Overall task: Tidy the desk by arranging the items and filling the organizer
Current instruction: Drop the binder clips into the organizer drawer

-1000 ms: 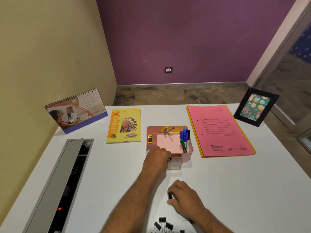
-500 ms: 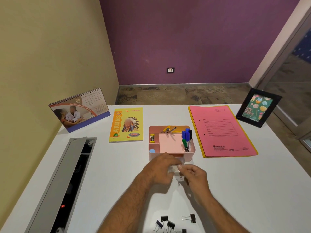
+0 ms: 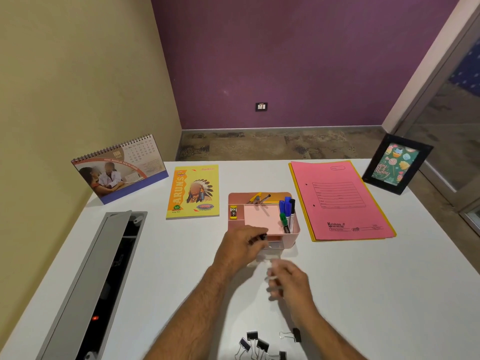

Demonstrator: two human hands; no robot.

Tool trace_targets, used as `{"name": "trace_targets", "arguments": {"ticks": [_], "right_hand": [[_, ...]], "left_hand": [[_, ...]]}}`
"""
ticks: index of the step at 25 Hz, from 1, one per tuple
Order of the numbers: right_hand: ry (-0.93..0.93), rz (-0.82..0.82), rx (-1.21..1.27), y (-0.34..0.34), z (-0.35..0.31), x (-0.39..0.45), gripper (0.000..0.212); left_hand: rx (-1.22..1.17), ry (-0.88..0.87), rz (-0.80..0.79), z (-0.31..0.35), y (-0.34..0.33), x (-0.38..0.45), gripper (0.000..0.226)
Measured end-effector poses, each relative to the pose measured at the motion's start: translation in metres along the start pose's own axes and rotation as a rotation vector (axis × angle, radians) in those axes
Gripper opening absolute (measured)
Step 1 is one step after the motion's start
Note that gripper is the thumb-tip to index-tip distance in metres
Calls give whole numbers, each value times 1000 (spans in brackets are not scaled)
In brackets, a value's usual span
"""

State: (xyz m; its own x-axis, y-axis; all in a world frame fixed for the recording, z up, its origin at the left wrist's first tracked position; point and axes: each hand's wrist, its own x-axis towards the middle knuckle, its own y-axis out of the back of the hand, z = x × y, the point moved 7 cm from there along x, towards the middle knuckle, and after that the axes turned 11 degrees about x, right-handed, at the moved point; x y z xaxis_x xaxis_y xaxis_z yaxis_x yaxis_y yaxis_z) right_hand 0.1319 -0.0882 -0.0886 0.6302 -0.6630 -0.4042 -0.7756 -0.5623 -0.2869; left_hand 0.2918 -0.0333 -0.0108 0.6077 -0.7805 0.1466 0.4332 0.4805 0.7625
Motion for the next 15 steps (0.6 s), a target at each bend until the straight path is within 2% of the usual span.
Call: {"name": "trace_targets", "arguments": {"ticks": [1,3,4,6,10,15], "right_hand": [[85,-80,-222,0,6,-6,19],[206,-419,-801,-16,26,-22,35],[205,-582,-1043,-24,38,-29,42],[176,-735,-1358,-30,51,-37,50],[246,-774,-1457,-43,49,-42,35],[334,-775,-1512,-41,52,-42,19]], "left_hand": [[12,49,7,-5,2,3,33],[145,37,-41,-4,2,8,33],[254,-30,-82,1,-2,10,34],[468,-183,-185,13,-12,11,40],[646,-281,-284,23,-24,12,38],[541,-281,-289,20,-26,7,42]]}}
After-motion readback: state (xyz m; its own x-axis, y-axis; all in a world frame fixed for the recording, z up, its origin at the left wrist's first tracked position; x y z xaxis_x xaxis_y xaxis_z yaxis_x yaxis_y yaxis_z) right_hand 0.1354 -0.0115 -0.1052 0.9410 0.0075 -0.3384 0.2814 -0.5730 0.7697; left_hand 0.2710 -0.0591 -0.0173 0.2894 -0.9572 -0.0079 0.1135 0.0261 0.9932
